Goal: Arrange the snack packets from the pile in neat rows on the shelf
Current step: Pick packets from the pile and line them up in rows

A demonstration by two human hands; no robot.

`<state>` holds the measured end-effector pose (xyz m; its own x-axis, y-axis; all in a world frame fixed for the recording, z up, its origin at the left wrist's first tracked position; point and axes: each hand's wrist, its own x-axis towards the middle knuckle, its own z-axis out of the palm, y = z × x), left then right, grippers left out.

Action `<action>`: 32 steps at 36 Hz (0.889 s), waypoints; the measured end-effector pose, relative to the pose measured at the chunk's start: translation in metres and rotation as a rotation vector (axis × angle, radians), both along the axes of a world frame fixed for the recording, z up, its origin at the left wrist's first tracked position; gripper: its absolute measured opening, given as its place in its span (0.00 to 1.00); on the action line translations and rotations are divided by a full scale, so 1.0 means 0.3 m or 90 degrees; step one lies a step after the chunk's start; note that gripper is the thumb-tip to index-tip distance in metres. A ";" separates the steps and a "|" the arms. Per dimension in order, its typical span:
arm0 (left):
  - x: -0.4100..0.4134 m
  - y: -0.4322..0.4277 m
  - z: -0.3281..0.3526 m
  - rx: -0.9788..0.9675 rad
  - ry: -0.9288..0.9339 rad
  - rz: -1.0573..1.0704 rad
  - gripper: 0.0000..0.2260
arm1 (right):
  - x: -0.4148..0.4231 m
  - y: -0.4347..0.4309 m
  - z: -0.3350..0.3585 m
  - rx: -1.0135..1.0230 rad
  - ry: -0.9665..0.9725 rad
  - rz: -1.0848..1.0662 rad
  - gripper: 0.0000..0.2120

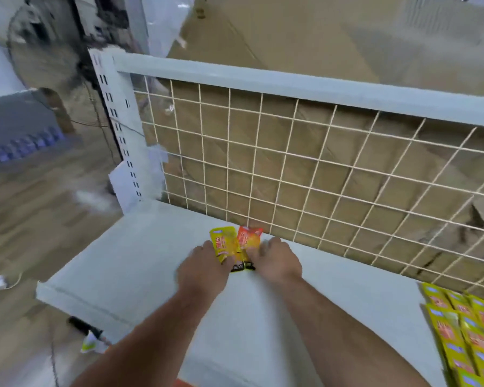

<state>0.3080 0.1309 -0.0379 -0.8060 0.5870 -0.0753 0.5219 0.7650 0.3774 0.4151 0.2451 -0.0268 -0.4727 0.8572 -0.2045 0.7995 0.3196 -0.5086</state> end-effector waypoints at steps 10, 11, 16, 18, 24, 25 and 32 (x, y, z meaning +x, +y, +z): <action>-0.063 -0.008 -0.030 0.069 -0.075 -0.015 0.20 | -0.015 0.014 -0.027 0.008 -0.016 -0.009 0.17; -0.073 -0.011 -0.036 0.083 -0.088 -0.013 0.18 | -0.011 0.014 -0.032 -0.003 -0.002 -0.010 0.16; -0.101 -0.016 -0.031 0.111 -0.150 -0.010 0.14 | 0.002 -0.002 -0.041 -0.042 0.055 -0.016 0.12; -0.095 -0.020 -0.029 0.108 -0.160 -0.004 0.13 | 0.011 -0.018 -0.038 -0.044 0.057 -0.013 0.11; -0.075 -0.056 0.004 0.126 -0.216 -0.024 0.05 | 0.064 -0.087 -0.017 -0.032 0.018 0.066 0.15; -0.074 -0.066 0.018 0.134 -0.237 -0.017 0.05 | 0.077 -0.103 -0.013 -0.036 0.019 0.070 0.16; 0.069 -0.166 0.072 0.264 -0.393 0.018 0.04 | 0.262 -0.195 0.007 -0.155 0.180 0.013 0.03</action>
